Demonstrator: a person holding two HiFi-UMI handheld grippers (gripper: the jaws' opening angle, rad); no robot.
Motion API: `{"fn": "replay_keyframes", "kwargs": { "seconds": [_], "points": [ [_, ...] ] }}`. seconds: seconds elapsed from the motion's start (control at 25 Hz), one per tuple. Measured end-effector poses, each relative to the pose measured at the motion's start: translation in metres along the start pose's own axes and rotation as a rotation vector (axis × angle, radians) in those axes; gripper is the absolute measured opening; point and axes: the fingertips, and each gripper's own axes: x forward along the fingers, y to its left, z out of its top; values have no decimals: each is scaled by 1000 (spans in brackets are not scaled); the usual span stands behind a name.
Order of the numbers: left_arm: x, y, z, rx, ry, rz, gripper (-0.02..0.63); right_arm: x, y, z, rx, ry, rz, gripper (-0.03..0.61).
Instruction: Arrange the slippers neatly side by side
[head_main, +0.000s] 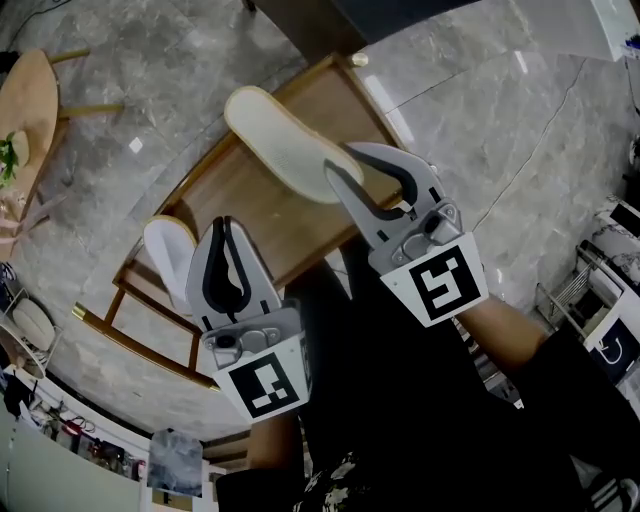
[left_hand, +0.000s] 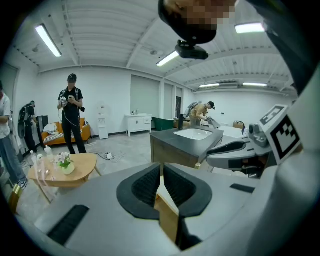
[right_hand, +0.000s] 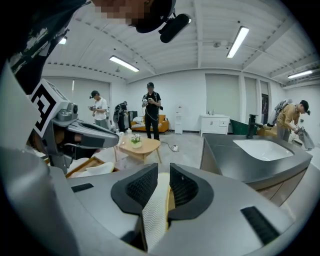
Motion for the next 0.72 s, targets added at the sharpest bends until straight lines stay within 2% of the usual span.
{"fn": "replay_keyframes", "kwargs": {
  "seconds": [0.12,0.44,0.64,0.72],
  "points": [
    [6,3,-8,-10,19,17,2,13,-3,-11,5,23,24,77],
    [19,-15,-35,-35,92,-9,2,37,-8,-32,54,94,106,97],
    [25,-27,-53,-58,130,-23,4,53,-12,-47,31,134,157,112],
    [28,-28,-59,-66,138,-11,24,60,-14,-52,33,142,170,112]
  ]
}}
